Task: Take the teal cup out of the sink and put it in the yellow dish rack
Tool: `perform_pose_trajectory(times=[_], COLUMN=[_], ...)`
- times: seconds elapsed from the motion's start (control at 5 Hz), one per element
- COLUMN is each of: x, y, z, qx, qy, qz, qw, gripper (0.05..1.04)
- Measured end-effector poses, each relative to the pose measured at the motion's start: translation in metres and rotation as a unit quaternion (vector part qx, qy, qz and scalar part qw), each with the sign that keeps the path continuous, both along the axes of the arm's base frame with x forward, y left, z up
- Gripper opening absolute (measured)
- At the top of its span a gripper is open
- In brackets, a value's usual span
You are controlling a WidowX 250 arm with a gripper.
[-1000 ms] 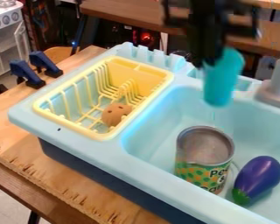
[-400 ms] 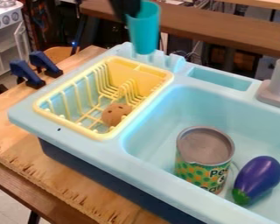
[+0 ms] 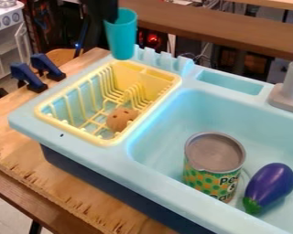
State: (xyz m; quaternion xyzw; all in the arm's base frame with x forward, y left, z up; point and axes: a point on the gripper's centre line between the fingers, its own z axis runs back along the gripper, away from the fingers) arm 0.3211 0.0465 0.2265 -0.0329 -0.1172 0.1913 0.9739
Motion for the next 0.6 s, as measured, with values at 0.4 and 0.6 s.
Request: perform_pose_trajectory(times=[0.4,0.6], x=[0.011,0.013], y=[0.021,0.024], z=[-0.032,-0.044], qx=[0.002,0.001], qy=[0.055,0.074], qz=[0.033,0.039], qw=[0.9979,0.9965], gripper=[0.097,0.097])
